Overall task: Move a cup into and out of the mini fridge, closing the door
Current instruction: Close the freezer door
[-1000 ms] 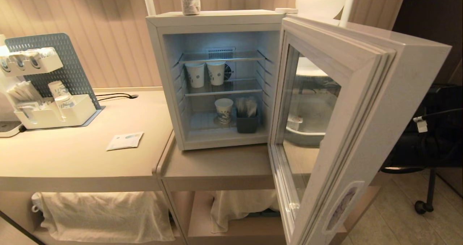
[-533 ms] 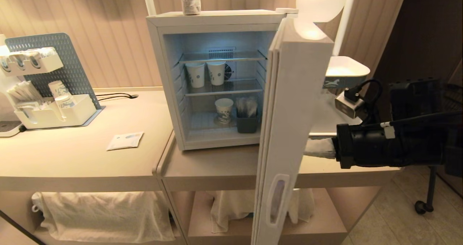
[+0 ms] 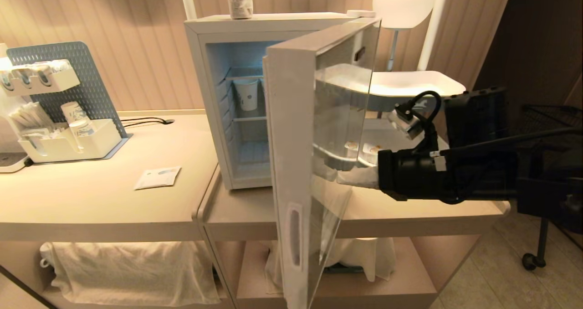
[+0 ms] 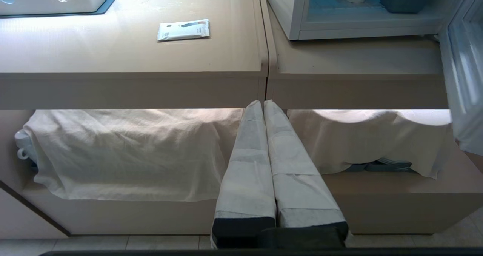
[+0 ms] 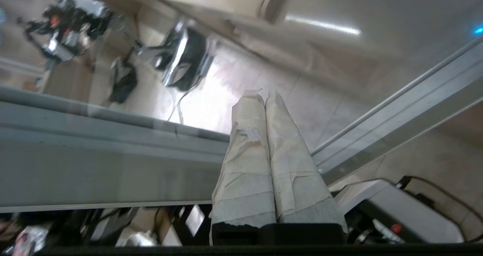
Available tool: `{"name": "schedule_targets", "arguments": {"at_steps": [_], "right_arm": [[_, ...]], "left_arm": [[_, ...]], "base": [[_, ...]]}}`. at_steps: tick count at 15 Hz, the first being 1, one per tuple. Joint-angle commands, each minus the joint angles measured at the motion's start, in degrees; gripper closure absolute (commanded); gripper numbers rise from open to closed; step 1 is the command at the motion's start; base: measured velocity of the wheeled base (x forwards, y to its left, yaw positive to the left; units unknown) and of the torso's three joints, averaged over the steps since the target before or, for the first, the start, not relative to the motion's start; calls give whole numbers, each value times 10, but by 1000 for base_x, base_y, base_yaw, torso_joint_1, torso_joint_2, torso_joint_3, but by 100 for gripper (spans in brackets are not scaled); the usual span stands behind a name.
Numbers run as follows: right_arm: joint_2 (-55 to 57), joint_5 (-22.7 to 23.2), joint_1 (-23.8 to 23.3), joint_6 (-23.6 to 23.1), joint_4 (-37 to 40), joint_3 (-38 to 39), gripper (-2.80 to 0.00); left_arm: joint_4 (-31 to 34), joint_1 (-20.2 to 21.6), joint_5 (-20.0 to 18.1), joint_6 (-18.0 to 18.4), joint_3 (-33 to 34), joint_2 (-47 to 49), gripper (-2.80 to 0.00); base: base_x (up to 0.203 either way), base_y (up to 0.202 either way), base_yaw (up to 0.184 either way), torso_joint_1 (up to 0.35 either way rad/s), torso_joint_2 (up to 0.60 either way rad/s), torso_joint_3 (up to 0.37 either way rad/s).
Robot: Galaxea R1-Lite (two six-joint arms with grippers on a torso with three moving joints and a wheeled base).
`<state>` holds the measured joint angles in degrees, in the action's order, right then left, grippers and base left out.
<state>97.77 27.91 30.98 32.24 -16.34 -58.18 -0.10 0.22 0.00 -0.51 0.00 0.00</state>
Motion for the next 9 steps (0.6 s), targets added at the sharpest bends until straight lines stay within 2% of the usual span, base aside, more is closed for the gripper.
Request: {"name": "schedule_targets", "arguments": {"at_steps": [1,3,5,9], "right_arm": [[28,-26,20,0,-1,-22,0],[49,-66,41,-6,0,-52,0],[78,-135,60,-15,-5,-73,0],[166,-360,103,-80,-17,-137,0]], "left_arm": [[0,0,0,0,0,1,0],[0,0,1,0,0,1,0],[0,0,1,0,0,1,0],[0,0,1,0,0,1,0]], "base": [[0,0,0,0,0,0],[0,0,0,0,0,0],[0,0,0,0,0,0],[0,0,0,0,0,0]]}}
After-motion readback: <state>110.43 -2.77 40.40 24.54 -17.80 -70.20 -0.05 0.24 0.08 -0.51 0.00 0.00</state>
